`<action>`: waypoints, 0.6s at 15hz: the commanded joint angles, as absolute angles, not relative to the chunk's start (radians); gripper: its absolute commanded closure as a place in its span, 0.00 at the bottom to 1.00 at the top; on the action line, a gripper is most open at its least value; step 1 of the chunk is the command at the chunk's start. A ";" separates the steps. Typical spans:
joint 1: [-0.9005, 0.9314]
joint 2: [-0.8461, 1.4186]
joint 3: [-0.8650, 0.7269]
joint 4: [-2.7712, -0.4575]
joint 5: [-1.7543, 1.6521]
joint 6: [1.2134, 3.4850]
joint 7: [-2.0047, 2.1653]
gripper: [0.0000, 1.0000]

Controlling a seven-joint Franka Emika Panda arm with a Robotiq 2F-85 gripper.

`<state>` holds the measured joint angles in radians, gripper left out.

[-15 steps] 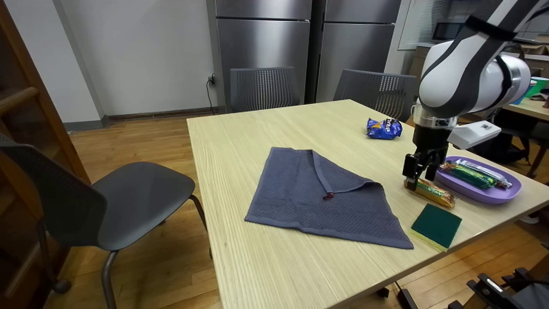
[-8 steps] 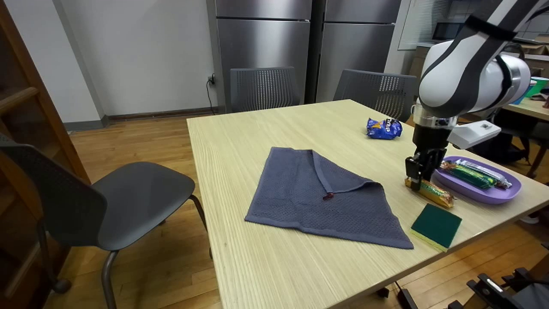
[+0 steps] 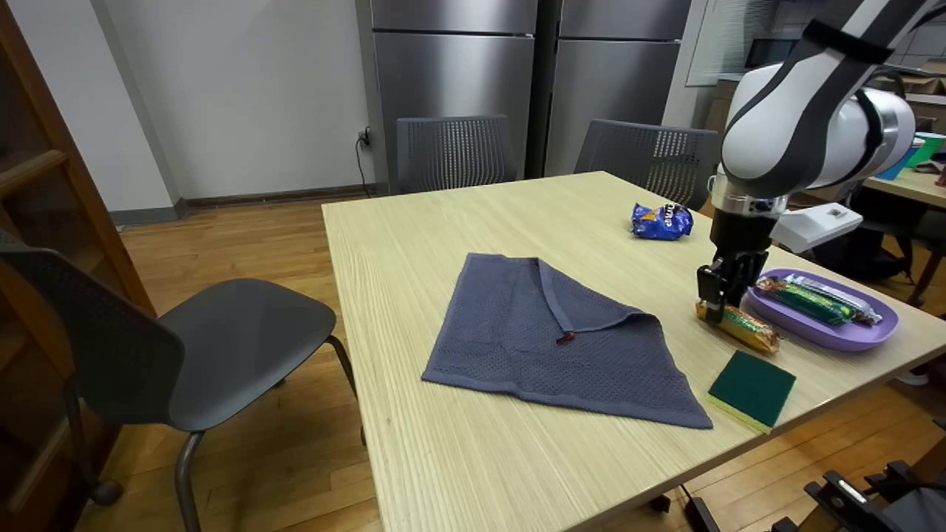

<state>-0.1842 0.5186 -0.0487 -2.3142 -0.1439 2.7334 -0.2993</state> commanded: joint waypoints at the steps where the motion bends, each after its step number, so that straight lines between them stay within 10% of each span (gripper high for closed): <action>1: -0.203 0.449 -0.031 -2.360 -0.129 2.729 -0.325 0.83; 9: -0.239 0.364 -0.028 -2.410 -0.113 2.735 -0.364 0.83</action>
